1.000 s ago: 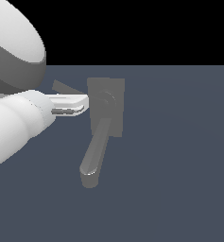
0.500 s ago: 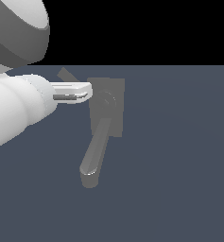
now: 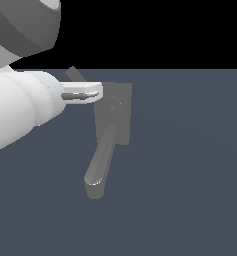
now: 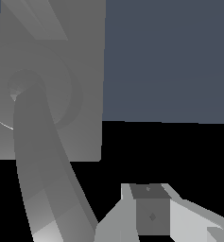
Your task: Turn on the faucet by rotating a designated handle.
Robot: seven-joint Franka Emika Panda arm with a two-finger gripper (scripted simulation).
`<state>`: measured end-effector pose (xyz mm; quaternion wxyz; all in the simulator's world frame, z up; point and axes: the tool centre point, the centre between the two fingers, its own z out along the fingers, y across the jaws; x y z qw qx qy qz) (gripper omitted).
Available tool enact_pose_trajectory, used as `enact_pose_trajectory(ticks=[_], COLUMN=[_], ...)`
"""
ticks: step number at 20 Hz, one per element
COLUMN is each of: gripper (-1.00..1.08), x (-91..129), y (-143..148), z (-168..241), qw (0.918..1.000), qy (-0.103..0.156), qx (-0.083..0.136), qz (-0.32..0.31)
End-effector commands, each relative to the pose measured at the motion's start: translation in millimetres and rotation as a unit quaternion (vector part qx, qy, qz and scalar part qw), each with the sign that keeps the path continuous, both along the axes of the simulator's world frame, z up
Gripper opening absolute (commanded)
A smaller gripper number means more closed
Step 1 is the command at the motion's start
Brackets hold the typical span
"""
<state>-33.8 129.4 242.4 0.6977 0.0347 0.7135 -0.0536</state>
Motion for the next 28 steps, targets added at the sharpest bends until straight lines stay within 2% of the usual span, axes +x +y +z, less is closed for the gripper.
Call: enact_pose_trajectory(ticks=[1,14,15,28], gripper=[-1.0,-1.0,-1.0,-1.0], x=[1.7,-1.3,-4.3,-7.9], y=[-7.1,-34.6,-32.8,-77.9], z=[11.0,43.6,28.7,49.9], qw=[1.0,0.9999,1.0,1.0], qy=[-0.006,-0.01,0.002,-0.006], qx=[0.001,0.001,0.0,0.001], qz=[-0.001,0.0,-0.001,0.0])
